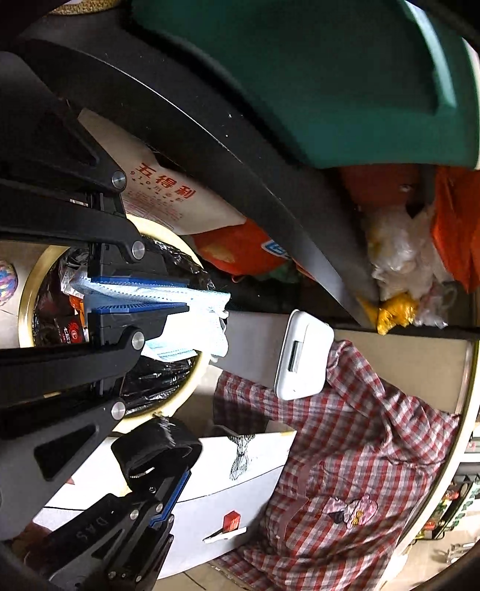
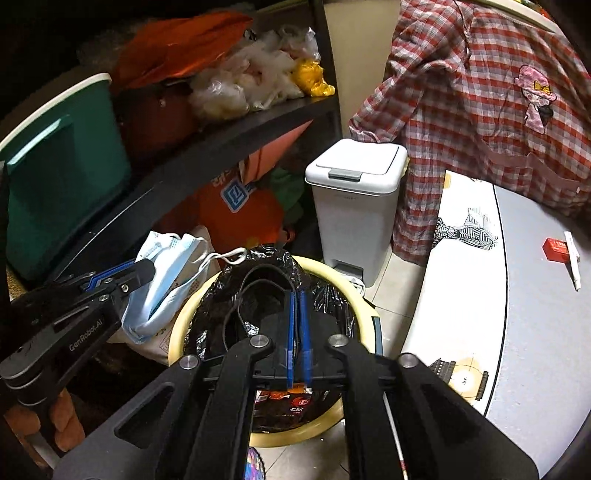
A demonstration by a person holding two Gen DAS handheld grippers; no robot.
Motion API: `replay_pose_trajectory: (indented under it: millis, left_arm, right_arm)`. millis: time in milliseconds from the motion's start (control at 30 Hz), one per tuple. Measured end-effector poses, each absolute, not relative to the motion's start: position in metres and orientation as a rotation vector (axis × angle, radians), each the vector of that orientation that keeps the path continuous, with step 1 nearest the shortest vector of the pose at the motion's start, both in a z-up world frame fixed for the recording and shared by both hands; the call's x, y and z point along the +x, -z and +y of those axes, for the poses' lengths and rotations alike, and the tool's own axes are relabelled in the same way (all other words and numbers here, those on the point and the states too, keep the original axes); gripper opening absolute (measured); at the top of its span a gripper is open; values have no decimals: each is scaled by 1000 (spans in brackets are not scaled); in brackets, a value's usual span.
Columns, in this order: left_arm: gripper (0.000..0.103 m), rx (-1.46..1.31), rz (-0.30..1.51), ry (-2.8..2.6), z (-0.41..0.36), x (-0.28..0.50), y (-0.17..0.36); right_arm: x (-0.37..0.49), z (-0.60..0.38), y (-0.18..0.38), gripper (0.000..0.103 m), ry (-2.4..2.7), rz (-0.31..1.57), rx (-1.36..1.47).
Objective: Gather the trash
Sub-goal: 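Open both tools to drop the mask and strap into the bin, then move both open tools back over the table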
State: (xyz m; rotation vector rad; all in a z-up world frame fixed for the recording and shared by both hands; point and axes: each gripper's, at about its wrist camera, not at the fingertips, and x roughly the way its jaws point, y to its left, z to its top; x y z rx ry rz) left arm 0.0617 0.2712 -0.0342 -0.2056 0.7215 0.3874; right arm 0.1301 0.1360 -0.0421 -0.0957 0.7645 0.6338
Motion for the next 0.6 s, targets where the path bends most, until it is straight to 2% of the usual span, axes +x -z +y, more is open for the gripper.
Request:
replay_pose_trajectory:
  millis: [67,133,200,300,600]
  left_arm:
    - [19,-202,728,-419,274,63,36]
    - [68,-195,729,-454,275,64,36]
    - [79,-190,703,-492,275,61,33]
    - [87,-201,689,-496,276,59,30]
    - [88,-192,671,-490,271,57,25]
  right_arm:
    - [135,139,45,13,-634,783,-95]
    - [138,139,46,34,-626,787,-83]
    - [139,138,44,38,-623,776,-63]
    - [140,134,42,45,-619,762,-44]
    - [140,132,39,46,-658,761,-37]
